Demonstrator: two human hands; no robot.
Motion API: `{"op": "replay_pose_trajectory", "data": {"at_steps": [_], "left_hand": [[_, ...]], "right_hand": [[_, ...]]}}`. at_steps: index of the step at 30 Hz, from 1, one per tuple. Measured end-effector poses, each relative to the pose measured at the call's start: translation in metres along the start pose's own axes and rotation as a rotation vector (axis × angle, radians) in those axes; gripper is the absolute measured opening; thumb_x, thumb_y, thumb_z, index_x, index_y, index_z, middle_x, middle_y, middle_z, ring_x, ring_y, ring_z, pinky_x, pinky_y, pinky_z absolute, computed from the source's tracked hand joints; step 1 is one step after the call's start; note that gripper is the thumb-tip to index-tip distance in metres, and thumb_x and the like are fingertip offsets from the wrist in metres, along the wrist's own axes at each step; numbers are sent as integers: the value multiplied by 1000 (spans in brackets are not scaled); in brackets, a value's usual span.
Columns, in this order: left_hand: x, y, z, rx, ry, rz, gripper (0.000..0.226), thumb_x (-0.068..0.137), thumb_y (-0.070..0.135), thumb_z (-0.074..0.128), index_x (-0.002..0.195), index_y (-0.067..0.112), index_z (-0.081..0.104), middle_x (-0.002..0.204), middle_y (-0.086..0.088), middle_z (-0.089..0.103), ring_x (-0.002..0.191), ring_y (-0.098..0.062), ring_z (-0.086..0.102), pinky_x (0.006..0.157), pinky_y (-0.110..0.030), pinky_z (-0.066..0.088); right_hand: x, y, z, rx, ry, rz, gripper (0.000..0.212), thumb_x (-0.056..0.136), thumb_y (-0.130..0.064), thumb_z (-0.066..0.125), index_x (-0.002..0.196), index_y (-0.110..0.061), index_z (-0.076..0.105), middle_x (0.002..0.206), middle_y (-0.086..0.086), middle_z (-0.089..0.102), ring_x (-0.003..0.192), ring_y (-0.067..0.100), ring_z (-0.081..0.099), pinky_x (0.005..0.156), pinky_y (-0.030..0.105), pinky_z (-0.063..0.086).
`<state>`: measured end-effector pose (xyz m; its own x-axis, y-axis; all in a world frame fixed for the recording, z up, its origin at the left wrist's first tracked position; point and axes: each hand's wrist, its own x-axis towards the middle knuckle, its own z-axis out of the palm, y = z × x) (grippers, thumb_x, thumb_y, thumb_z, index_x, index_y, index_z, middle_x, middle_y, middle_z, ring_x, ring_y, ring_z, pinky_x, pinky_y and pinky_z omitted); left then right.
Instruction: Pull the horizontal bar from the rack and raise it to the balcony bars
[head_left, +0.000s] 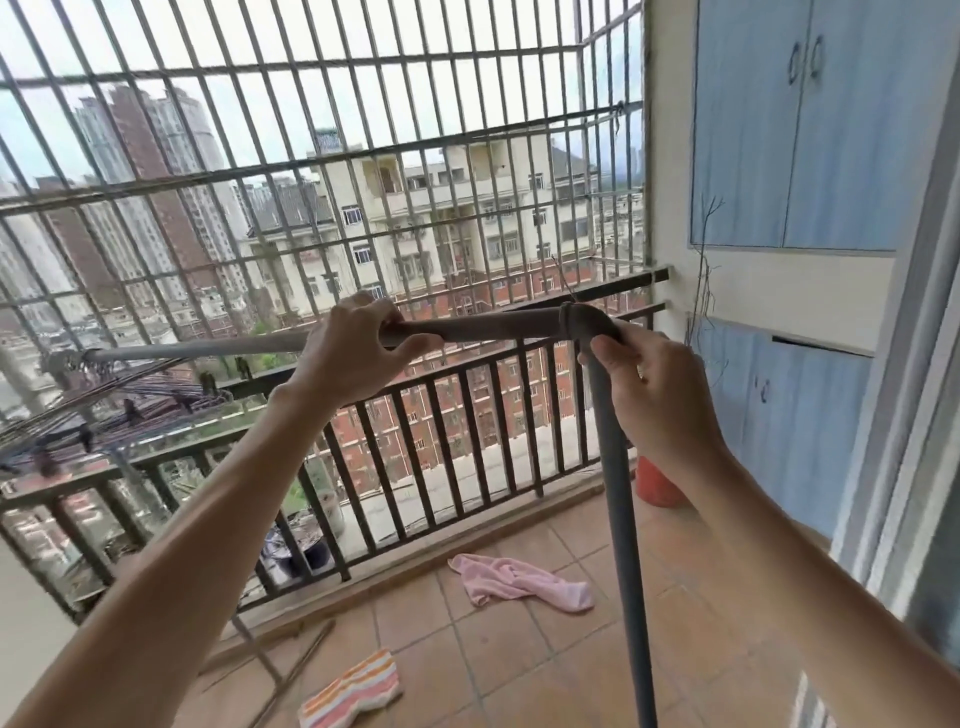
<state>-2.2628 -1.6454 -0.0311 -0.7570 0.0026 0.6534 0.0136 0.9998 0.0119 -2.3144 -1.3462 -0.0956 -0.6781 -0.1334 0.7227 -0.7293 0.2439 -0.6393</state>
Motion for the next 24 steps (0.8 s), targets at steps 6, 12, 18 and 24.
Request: {"op": "replay_pose_trajectory", "data": {"at_steps": [6, 12, 18, 24], "left_hand": [[46, 2, 38, 42, -37, -27, 80, 66, 86, 32, 89, 14, 59, 81, 1, 55, 64, -13, 50, 60, -27, 47], [93, 4, 69, 104, 1, -52, 54, 76, 72, 52, 87, 20, 57, 74, 13, 47, 62, -1, 44, 54, -15, 31], [138, 6, 103, 116, -31, -97, 55, 71, 78, 47, 82, 24, 51, 73, 15, 46, 60, -3, 45, 53, -17, 33], [189, 0, 144, 95, 19, -51, 67, 68, 87, 42, 78, 22, 53, 69, 13, 50, 58, -4, 49, 52, -17, 36]], "right_hand": [[48, 56, 5, 56, -20, -13, 22, 98, -26, 58, 111, -14, 71, 73, -9, 66, 58, 0, 53, 53, 16, 35], [102, 98, 12, 138, -2, -51, 14, 98, -25, 56, 95, -34, 66, 63, -19, 61, 50, -1, 57, 45, 8, 33], [144, 139, 27, 190, 45, 0, 28, 98, -25, 55, 79, -45, 56, 62, -17, 62, 47, -4, 55, 38, 10, 35], [194, 188, 43, 268, 124, 95, 19, 98, -30, 53, 97, -28, 71, 65, -18, 66, 49, -5, 56, 43, 9, 37]]}}
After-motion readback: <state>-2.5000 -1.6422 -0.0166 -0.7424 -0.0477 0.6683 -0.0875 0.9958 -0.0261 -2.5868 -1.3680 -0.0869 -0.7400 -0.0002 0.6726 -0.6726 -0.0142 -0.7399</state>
